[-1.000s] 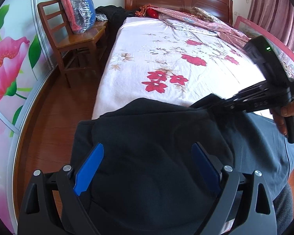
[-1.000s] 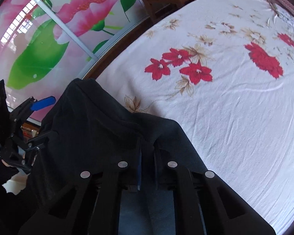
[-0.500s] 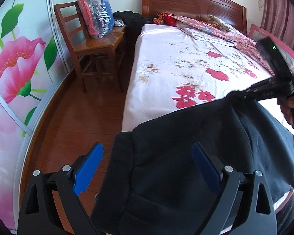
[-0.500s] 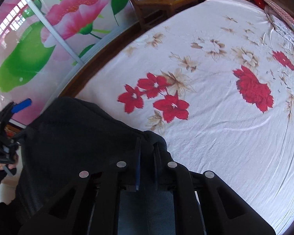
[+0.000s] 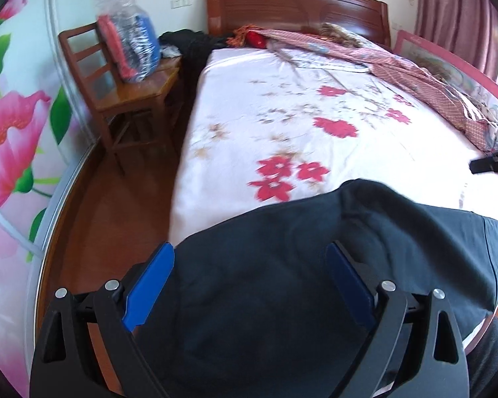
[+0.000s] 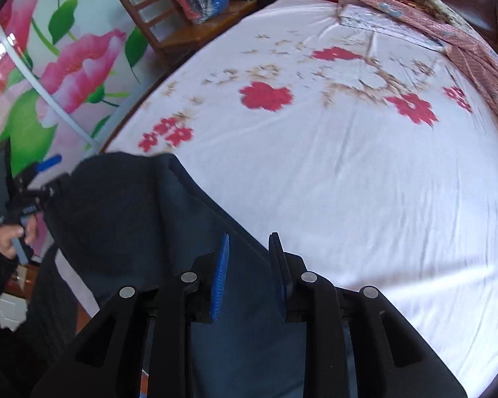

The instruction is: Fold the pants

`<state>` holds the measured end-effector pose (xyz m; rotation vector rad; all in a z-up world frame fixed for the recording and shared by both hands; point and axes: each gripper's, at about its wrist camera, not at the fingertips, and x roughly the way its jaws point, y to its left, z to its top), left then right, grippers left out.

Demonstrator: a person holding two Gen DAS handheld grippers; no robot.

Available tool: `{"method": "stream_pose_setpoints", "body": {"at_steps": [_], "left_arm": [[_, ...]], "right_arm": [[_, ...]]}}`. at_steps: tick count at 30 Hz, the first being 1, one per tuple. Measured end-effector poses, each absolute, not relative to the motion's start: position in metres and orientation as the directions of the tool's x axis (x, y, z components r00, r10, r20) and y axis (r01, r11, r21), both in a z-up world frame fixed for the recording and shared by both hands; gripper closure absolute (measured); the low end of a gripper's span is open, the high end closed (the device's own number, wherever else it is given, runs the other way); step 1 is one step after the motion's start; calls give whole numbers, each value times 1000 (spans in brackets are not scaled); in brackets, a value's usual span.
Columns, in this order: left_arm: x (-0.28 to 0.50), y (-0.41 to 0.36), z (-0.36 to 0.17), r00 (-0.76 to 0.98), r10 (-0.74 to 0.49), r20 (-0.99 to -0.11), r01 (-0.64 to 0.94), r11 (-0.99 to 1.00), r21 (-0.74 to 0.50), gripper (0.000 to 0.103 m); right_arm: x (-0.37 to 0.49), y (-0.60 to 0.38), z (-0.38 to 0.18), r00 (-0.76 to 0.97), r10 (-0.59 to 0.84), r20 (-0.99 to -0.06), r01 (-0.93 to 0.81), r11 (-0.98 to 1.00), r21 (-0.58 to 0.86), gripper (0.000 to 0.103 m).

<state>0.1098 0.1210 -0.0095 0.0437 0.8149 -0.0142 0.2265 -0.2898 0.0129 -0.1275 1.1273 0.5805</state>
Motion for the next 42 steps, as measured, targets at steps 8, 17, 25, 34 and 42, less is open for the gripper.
{"method": "stream_pose_setpoints", "body": {"at_steps": [8, 17, 25, 34, 42], "left_arm": [[139, 63, -17, 628, -84, -774, 92, 995, -33, 10], [132, 60, -13, 623, -54, -780, 102, 995, 13, 10], [127, 61, -14, 623, -51, -780, 109, 994, 22, 10], [133, 67, -9, 643, -26, -765, 90, 995, 42, 10], [139, 86, -34, 610, 18, -792, 57, 996, 66, 10]], "right_arm": [[224, -268, -57, 238, 285, -928, -599, 796, 91, 79], [240, -259, -84, 193, 215, -957, -637, 769, 45, 79], [228, -254, -70, 232, 210, -950, -667, 745, 2, 100], [250, -261, -45, 350, 174, -920, -628, 773, -92, 101], [250, -267, -70, 387, 139, -912, -517, 851, -89, 87]]}}
